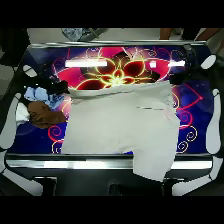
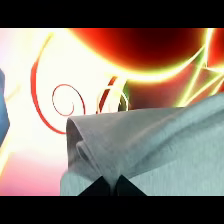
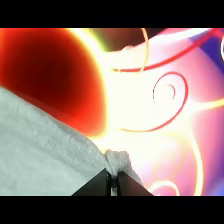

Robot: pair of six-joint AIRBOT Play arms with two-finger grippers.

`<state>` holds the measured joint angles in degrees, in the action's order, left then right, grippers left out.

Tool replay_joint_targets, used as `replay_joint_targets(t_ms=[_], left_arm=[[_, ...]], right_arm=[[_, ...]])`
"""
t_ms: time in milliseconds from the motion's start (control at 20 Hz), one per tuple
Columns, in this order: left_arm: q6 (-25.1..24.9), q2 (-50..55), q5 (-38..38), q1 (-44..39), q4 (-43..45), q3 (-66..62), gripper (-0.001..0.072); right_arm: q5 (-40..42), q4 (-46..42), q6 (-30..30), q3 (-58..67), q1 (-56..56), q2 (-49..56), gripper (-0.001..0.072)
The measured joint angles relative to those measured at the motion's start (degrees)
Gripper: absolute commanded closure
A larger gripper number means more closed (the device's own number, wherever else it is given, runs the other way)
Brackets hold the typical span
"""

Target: Fold the shirts.

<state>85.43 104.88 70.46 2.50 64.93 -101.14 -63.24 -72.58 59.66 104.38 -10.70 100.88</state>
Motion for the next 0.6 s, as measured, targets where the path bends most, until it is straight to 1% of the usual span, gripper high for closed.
replay_joint_targets(t_ms=[150, 250, 350, 500, 600], left_arm=[[-1.7, 4.5, -2.8, 0.7, -2.1, -3.3, 0.0671], [-2.6, 5.5, -1.4, 1.9, -2.9, -5.7, 0.0671], [-3.8, 5.8, 3.3, 3.4, -3.3, -7.5, 0.0672], [-5.0, 5.8, 13.4, 5.6, -3.4, -8.5, 0.0672], [-5.1, 5.9, 18.7, 6.3, -3.2, -7.4, 0.0672]], right_arm=[[7.3, 1.7, 1.3, -0.1, 0.3, 3.0, 0.0653], [7.0, 0.7, 1.1, 0.0, 0.5, 2.5, 0.0652], [2.1, -2.6, -0.1, 0.0, 0.6, 0.5, 0.0653], [-10.6, -9.7, -1.2, -0.3, 0.6, -1.9, 0.0654], [-17.0, -11.7, -1.4, -2.4, 0.6, -2.5, 0.0654]])
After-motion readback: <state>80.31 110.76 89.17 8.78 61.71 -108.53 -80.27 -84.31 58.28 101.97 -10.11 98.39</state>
